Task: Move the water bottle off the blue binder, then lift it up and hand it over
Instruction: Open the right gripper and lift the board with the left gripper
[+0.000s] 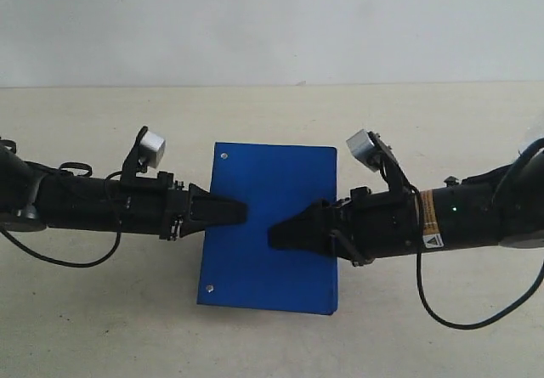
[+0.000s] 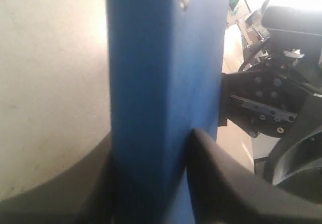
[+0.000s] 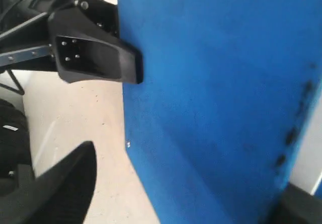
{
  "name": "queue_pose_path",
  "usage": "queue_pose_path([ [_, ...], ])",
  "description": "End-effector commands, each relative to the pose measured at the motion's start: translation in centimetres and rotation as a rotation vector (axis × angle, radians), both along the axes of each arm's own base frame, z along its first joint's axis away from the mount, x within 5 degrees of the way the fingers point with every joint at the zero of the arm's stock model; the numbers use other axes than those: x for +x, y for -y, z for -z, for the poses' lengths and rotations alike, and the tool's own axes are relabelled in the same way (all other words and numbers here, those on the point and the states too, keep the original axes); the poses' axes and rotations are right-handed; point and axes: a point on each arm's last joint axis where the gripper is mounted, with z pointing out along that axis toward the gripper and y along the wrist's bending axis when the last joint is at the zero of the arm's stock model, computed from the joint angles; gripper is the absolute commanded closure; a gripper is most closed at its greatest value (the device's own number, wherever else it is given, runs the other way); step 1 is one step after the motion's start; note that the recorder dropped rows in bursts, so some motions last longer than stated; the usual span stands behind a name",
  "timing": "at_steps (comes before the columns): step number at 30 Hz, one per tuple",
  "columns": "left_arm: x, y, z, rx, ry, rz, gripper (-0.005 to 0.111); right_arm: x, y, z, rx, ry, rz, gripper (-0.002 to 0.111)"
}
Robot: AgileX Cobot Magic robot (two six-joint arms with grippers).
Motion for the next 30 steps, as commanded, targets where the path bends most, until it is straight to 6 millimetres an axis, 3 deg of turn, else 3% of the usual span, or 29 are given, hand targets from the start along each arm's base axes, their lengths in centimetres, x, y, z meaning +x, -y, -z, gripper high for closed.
queue_pose_path([
  [1,0.3,-0.8,-0.3,0.004,0.060,-0.013,0.102,-0.8,-0.1,-0.3,-0.015,-0.037,-0.079,0.043],
  [5,0.7,-2.5,-0.4,0.006,0.064,-0.063,0.102,-2.1,0.2,-0.6,-0.085,-0.091,-0.199,0.043],
  [8,0.8,-3.6,-1.8,0.020,0.108,-0.068,0.102,-2.8,0.6,-0.9,-0.153,-0.152,-0.241,0.047],
  [10,0.8,-3.7,-3.3,0.030,0.152,-0.054,0.102,-2.9,0.7,-1.0,-0.158,-0.185,-0.211,0.060],
  [14,0.2,-3.6,-7.3,0.053,0.260,-0.019,0.102,-2.6,0.7,-1.3,-0.167,-0.165,-0.199,0.108],
  [20,-1.4,-4.1,-11.6,0.258,0.339,-0.051,0.102,-2.4,0.8,-3.1,-0.177,-0.048,-0.188,0.109],
  [26,-4.7,-4.8,-14.9,0.456,0.370,-0.066,0.102,-3.3,1.2,-8.7,-0.153,0.163,-0.169,0.109],
  [30,-7.9,-4.8,-16.9,0.493,0.395,-0.110,0.102,-5.0,2.0,-14.2,-0.137,0.364,-0.096,0.109],
])
